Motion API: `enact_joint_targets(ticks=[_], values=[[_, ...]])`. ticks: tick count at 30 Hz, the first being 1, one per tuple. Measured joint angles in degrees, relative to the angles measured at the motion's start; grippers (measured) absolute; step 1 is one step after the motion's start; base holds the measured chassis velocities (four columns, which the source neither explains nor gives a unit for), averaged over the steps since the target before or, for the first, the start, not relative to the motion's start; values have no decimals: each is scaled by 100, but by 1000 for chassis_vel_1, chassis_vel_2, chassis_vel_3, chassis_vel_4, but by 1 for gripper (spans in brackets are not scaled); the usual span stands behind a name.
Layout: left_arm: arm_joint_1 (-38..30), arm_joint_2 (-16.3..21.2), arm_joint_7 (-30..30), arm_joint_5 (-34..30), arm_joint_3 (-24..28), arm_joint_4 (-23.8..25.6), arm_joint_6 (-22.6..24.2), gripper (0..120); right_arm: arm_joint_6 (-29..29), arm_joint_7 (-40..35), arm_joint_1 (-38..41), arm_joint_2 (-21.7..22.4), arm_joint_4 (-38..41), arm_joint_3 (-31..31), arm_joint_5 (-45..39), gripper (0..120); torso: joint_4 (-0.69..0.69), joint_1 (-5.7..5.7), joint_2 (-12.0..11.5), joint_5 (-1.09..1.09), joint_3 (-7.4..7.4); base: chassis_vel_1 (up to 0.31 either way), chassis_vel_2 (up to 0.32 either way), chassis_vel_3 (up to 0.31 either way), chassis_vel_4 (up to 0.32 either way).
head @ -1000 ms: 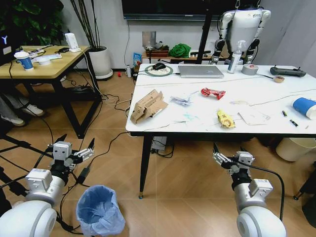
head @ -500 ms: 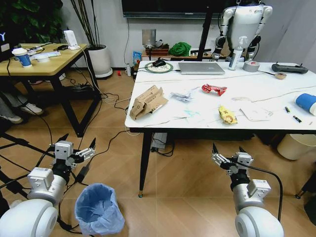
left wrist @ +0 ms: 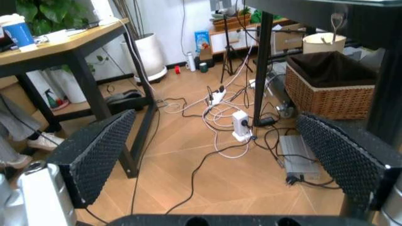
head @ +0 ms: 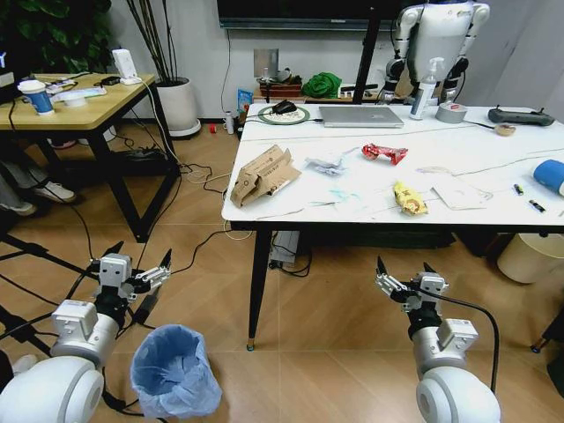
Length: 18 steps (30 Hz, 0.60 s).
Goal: Pick up the trash bin and place the trash from the table into it.
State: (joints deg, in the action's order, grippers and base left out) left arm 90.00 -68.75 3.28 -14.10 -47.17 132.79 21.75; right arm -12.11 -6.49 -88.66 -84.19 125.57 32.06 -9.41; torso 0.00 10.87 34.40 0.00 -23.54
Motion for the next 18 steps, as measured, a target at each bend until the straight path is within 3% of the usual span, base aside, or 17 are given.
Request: enact_joint_targets(ticks=[18], values=[[19,-54,58,23,5,-90,-43,100,46,4,64,-70,-148,-72,76,100,0,-160,-402,0,241,0,0,0,0]])
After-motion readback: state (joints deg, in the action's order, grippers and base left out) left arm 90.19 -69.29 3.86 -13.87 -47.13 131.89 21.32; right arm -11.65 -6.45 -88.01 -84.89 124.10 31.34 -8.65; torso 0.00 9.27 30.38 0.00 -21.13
